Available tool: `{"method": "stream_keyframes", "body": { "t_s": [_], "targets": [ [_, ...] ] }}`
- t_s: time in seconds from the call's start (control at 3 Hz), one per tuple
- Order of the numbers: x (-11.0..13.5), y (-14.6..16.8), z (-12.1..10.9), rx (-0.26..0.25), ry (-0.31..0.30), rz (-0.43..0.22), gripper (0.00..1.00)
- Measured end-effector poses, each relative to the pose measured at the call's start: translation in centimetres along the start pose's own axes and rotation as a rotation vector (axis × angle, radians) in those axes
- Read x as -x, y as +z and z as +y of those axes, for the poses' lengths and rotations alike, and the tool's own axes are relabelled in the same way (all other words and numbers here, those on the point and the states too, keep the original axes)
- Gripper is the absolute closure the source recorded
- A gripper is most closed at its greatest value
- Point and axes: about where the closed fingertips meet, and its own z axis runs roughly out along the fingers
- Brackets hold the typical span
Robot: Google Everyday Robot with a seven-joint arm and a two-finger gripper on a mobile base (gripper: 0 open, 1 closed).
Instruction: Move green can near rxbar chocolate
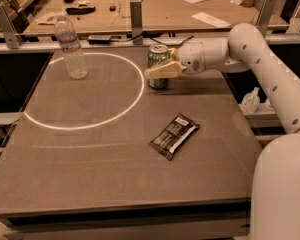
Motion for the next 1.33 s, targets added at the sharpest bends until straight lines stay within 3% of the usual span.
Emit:
{"method": "stream_keyframes", "body": {
  "t_s": [0.33, 0.67, 1.0, 1.33],
  "targets": [
    [0.2, -1.3, 0.5, 0.08, -0.013, -0.023, 0.89],
    [1.1, -2.9, 2.7, 0.201, -0.039, -0.045, 1.0],
    [2.1, -4.7, 4.8, 0.274, -0.057, -0.045, 1.0],
    [2.6, -6.5, 6.7, 0.295, -0.043, -0.026, 1.0]
  ]
}}
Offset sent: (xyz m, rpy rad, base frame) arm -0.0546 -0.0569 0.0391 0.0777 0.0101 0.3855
